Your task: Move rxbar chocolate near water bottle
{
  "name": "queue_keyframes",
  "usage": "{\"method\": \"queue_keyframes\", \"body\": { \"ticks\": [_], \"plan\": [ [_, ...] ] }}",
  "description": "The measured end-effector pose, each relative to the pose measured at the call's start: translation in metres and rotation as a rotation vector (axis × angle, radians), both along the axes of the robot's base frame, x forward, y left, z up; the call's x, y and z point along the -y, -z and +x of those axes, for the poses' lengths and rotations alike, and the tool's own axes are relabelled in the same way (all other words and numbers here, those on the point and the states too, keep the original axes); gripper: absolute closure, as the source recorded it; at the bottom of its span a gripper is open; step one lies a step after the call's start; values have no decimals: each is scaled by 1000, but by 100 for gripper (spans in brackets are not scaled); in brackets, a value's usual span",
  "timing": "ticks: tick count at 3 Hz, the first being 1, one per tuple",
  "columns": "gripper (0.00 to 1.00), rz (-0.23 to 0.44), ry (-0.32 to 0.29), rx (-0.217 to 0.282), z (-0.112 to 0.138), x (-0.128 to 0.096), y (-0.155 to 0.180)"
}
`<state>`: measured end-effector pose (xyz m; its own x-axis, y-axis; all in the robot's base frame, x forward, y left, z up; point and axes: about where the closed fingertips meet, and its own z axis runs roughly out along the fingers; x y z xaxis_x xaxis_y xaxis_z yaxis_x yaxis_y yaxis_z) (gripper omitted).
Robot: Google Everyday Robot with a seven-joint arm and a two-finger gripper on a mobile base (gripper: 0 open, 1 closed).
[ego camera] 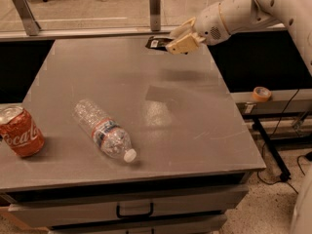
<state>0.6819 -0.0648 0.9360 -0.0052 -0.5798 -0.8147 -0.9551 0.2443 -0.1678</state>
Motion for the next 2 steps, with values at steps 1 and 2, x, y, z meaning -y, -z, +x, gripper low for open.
{"method": "queue_keyframes", "body": {
  "ticks": [1,2],
  "plan": [
    [100,26,3,-16,-19,-7,2],
    [100,65,47,-48,-59,-16,0]
  ]
}}
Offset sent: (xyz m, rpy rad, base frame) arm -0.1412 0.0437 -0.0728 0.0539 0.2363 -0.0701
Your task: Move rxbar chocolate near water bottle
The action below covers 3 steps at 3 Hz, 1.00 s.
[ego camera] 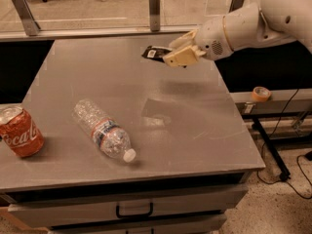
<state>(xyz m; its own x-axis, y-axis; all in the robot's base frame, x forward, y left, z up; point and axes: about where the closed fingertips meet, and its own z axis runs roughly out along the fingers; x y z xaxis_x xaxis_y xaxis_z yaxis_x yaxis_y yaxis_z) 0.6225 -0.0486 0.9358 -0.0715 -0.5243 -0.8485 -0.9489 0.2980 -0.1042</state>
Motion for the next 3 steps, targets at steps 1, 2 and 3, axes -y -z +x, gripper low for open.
{"method": "queue_keyframes", "body": {
  "ticks": [1,2,3],
  "plan": [
    [98,27,9,-128,-49,-25,53],
    [75,48,2,-214,-75,-38,85],
    [52,60,-35,-289,-96,-48,87]
  ]
}}
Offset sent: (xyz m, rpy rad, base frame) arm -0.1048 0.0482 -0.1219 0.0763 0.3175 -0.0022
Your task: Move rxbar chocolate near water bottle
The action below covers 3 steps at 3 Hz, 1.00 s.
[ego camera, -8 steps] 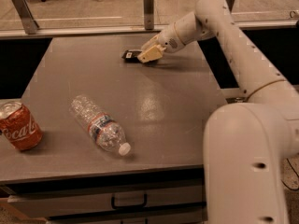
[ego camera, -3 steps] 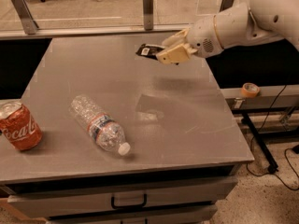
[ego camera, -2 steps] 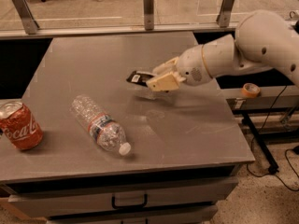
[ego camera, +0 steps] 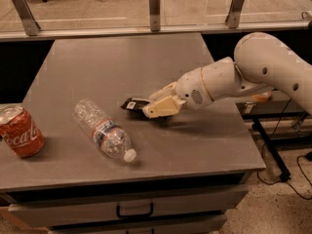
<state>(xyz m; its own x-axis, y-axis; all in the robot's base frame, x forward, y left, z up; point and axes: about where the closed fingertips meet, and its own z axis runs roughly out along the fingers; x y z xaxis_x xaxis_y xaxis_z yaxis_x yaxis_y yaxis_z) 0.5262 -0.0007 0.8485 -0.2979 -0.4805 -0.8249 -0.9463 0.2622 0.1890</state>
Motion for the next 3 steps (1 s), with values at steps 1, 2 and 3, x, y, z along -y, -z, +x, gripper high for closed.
{"method": "queue_keyframes", "body": {
  "ticks": [1,2,3],
  "plan": [
    [28,8,-25,-80,-31,-5,-13],
    [6,0,-22,-121,-49,-6,-24],
    [0,-25,-24,-105,-49,-6,-31]
  ]
}}
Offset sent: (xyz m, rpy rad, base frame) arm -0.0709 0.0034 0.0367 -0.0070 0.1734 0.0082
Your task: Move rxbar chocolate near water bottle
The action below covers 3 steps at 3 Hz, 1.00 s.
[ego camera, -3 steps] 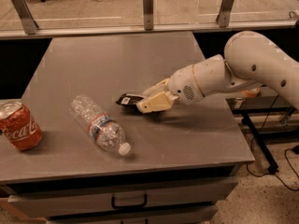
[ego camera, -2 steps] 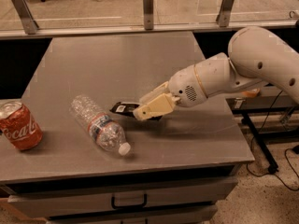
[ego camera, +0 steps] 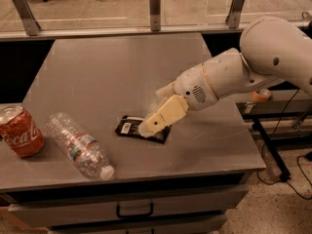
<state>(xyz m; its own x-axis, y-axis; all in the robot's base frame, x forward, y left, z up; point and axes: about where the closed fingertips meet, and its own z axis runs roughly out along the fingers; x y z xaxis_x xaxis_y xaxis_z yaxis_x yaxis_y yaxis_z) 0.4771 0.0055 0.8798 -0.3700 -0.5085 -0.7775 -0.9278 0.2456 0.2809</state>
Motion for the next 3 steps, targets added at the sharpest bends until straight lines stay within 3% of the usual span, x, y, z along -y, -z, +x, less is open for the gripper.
{"method": "queue_keyframes", "body": {
  "ticks": [1,2,3],
  "plan": [
    [0,-79,68,117,18,19,-26],
    [0,-202,244,290,23,69,-71],
    [0,-346,480,465,3,133,-131]
  ]
}}
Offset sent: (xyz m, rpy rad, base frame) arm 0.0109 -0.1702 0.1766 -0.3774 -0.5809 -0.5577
